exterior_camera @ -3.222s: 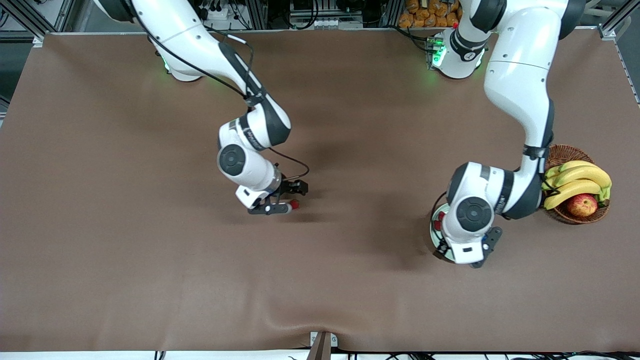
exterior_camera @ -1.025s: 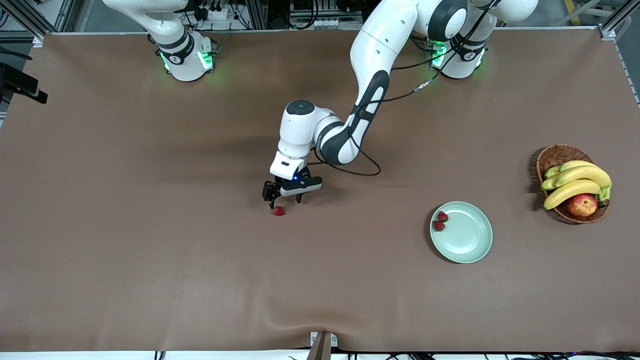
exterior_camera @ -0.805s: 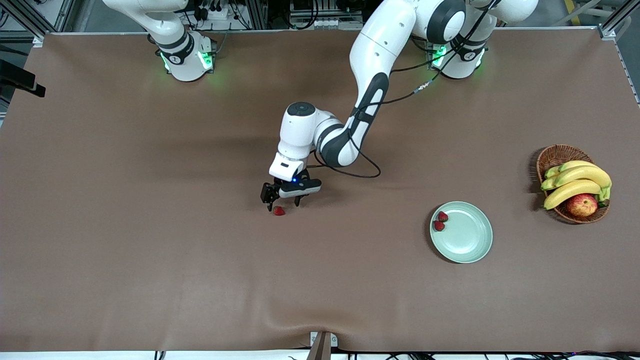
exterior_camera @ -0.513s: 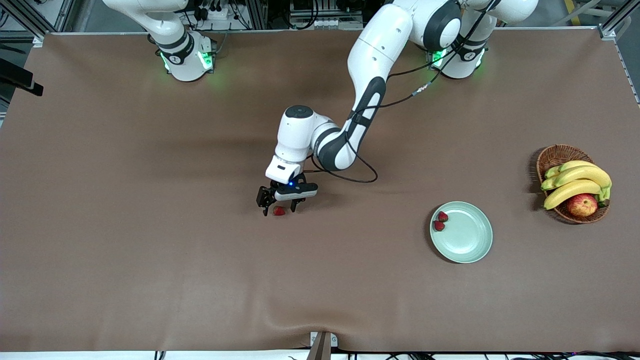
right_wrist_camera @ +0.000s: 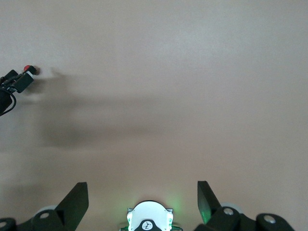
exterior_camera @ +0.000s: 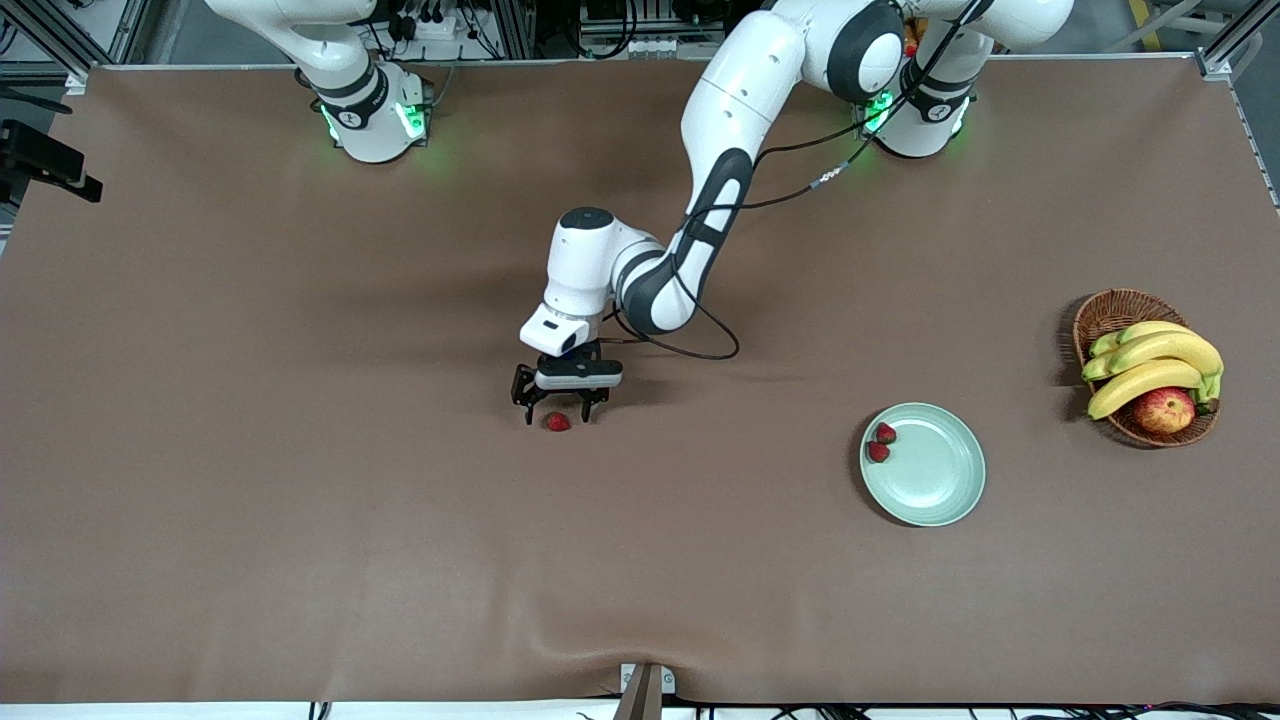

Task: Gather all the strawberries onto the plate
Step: 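Lower the left gripper over the third strawberry and grasp it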

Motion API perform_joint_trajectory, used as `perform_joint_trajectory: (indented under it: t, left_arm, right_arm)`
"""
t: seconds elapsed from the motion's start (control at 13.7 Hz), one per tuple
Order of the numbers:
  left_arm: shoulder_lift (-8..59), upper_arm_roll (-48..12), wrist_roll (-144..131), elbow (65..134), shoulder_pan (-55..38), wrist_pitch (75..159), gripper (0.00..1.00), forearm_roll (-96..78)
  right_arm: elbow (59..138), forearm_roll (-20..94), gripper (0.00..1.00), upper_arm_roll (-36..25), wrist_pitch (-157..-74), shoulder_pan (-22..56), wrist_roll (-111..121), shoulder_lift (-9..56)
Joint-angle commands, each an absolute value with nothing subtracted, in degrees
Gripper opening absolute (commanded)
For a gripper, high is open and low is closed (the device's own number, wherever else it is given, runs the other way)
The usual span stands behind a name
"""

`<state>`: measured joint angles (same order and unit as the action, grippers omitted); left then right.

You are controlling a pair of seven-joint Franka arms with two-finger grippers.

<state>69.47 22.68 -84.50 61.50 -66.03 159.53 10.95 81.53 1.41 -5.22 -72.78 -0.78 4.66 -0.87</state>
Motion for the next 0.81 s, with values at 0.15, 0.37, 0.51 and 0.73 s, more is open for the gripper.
perform_joint_trajectory:
  t: [0.15,0.37,0.51,0.73]
  left_arm:
    - [71.3,24.2,-84.1,59.3,-66.8,157.3,1.00,16.4]
    - [71.9,26.8,-84.5,59.3,-68.5,155.8,1.00,16.7]
    - [72.9,29.0,-85.6,59.1,-68.8,155.7,1.00,16.6]
    - [73.0,29.1,-85.8,59.0,-69.1,155.7,1.00,16.7]
  right_arm:
    - [81.9,1.3,1.00,-4.6,-73.0,-0.1,4.0,-0.5]
    - [83.3,1.3,1.00,-4.6,-74.3,1.0,4.0,-0.1]
    - [83.5,1.3,1.00,-4.6,-74.8,1.3,4.0,0.4]
    - [84.3,1.4,1.00,-4.6,-74.7,1.4,4.0,0.3]
